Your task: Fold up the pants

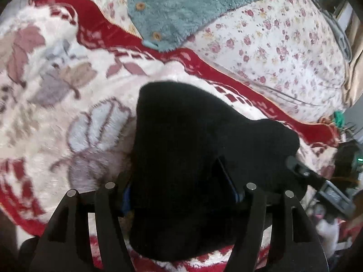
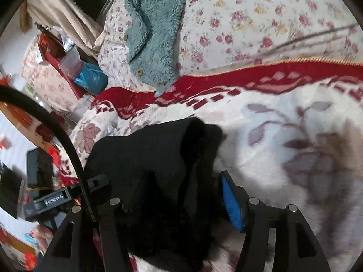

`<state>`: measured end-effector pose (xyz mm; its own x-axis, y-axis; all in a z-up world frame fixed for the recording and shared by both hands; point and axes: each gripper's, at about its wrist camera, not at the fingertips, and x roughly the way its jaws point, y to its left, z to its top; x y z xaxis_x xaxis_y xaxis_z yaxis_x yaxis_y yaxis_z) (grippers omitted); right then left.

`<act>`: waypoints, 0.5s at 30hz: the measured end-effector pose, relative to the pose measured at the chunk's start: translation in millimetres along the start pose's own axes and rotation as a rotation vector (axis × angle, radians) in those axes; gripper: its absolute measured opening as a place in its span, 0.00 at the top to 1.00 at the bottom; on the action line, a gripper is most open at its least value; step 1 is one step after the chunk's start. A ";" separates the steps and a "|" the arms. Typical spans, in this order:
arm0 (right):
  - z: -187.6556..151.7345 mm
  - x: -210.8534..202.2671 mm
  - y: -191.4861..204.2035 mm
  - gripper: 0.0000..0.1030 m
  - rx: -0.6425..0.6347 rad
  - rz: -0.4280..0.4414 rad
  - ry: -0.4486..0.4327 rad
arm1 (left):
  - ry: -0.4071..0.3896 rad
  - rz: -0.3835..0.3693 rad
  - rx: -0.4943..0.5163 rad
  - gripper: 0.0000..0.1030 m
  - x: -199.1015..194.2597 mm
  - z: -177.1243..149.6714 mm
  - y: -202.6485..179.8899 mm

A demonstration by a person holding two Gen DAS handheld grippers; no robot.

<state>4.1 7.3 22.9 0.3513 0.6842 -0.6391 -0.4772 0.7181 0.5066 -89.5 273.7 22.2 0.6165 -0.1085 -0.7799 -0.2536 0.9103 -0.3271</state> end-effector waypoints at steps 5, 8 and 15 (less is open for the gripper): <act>0.5 -44.6 6.7 0.42 -0.022 -0.010 -0.093 | -0.094 0.075 0.035 0.38 -30.2 -1.4 -11.7; 3.7 -61.2 18.1 0.42 -0.050 -0.013 -0.132 | -0.232 0.162 0.124 0.38 -57.5 -3.1 -31.4; -0.8 -81.7 47.5 0.42 -0.126 -0.022 -0.191 | -0.364 0.210 0.265 0.37 -80.2 -12.6 -76.1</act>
<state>-47.9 -14.6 98.8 0.5036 0.6886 -0.5218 -0.5600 0.7201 0.4098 -129.1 208.1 102.9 0.8049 0.1913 -0.5617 -0.2307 0.9730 0.0008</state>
